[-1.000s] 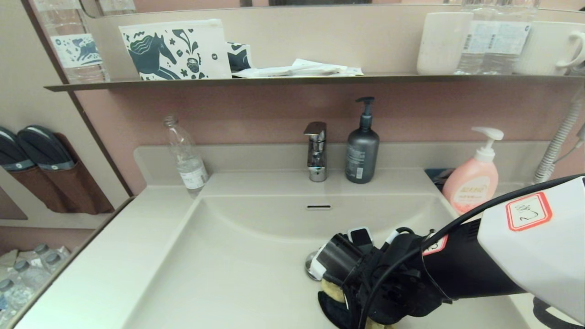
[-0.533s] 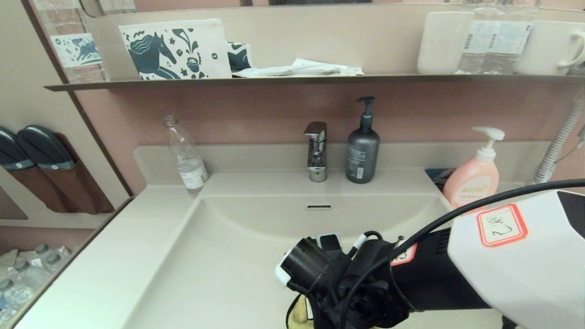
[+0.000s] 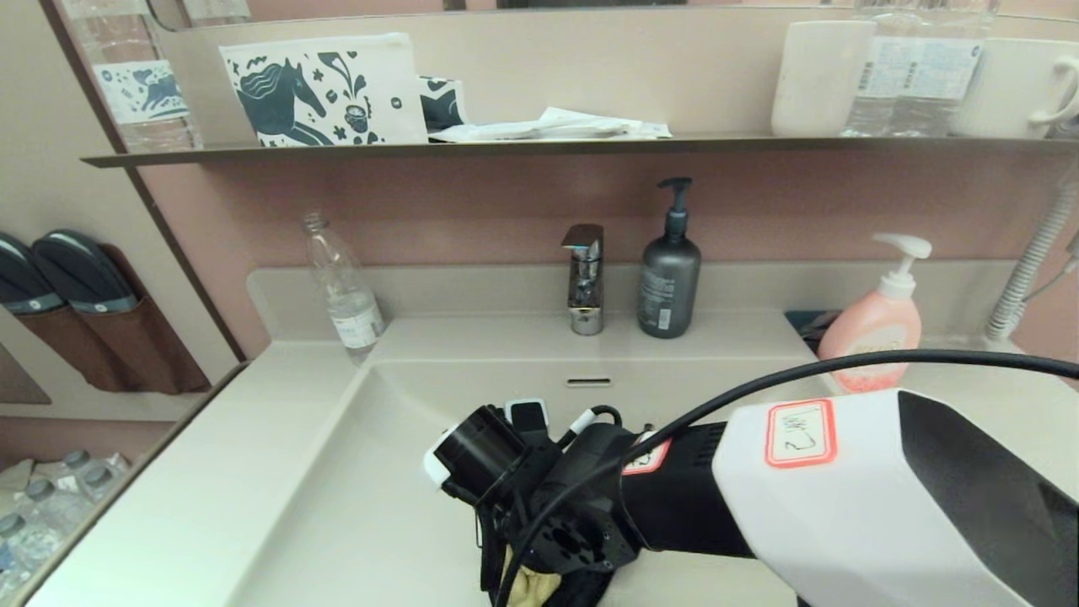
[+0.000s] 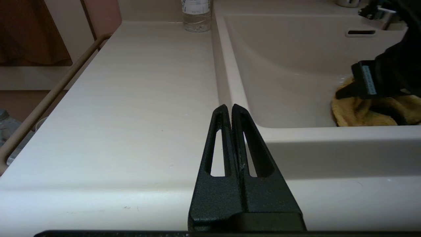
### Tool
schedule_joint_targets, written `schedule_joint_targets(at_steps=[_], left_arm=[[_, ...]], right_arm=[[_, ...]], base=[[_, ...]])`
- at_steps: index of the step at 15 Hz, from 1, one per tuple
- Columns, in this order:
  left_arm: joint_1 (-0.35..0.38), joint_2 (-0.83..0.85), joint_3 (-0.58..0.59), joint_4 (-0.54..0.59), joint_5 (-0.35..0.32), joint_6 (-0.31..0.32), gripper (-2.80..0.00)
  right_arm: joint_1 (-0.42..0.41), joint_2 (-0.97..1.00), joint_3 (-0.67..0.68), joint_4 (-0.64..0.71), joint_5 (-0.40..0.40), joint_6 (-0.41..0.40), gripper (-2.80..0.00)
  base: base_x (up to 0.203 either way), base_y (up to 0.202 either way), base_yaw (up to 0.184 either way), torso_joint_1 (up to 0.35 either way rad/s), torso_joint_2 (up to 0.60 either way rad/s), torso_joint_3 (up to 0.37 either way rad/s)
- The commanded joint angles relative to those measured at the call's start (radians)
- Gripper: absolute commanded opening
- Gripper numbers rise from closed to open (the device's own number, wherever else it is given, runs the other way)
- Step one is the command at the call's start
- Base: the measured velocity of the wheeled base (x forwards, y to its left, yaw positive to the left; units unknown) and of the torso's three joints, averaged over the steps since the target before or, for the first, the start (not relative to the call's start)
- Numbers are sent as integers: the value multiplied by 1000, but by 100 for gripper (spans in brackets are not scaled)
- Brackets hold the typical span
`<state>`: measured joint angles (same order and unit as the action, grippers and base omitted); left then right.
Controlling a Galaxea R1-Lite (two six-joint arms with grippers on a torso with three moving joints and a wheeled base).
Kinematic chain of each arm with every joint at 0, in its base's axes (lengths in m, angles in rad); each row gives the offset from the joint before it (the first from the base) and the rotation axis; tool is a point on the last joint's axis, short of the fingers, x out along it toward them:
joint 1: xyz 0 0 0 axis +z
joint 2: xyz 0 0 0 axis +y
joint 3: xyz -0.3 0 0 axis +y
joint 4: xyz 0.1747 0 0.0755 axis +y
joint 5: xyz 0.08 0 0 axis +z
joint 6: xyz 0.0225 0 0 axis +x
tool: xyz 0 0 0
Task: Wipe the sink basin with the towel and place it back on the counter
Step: Wipe the sink
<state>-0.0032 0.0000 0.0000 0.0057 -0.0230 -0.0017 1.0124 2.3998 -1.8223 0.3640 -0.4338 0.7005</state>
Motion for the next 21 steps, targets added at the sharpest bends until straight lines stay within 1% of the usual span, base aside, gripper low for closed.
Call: schedule_joint_targets(at_steps=[1, 2, 4, 8, 10, 12, 14, 16, 18, 21], left_arm=[[0, 0, 0, 0, 0, 0, -280], [0, 0, 0, 0, 0, 0, -280], [0, 0, 0, 0, 0, 0, -280], [0, 0, 0, 0, 0, 0, -280], [0, 0, 0, 0, 0, 0, -280], [0, 0, 0, 0, 0, 0, -280], [0, 0, 0, 0, 0, 0, -280], [0, 0, 0, 0, 0, 0, -280], [0, 0, 0, 0, 0, 0, -280], [0, 0, 0, 0, 0, 0, -280]], right_arm=[[3, 84, -99, -1, -5, -9, -280], [6, 96, -129, -2, -6, -14, -280], [8, 88, -139, -5, -7, -56, -280], [8, 5, -124, 5, -11, -68, -280], [12, -48, -78, 42, -21, -81, -280], [10, -115, 16, 71, -57, -84, -280], [-28, -176, 120, 87, -131, -83, -280], [-87, -252, 224, 116, -208, -78, -280], [-143, -331, 288, 120, -239, -76, -280], [-238, -436, 328, 120, -248, -75, -280]], base=[[0, 0, 0, 0, 0, 0], [0, 0, 0, 0, 0, 0], [0, 0, 0, 0, 0, 0], [0, 0, 0, 0, 0, 0], [0, 0, 0, 0, 0, 0], [0, 0, 0, 0, 0, 0], [0, 0, 0, 0, 0, 0], [0, 0, 0, 0, 0, 0], [0, 0, 0, 0, 0, 0], [0, 0, 0, 0, 0, 0]])
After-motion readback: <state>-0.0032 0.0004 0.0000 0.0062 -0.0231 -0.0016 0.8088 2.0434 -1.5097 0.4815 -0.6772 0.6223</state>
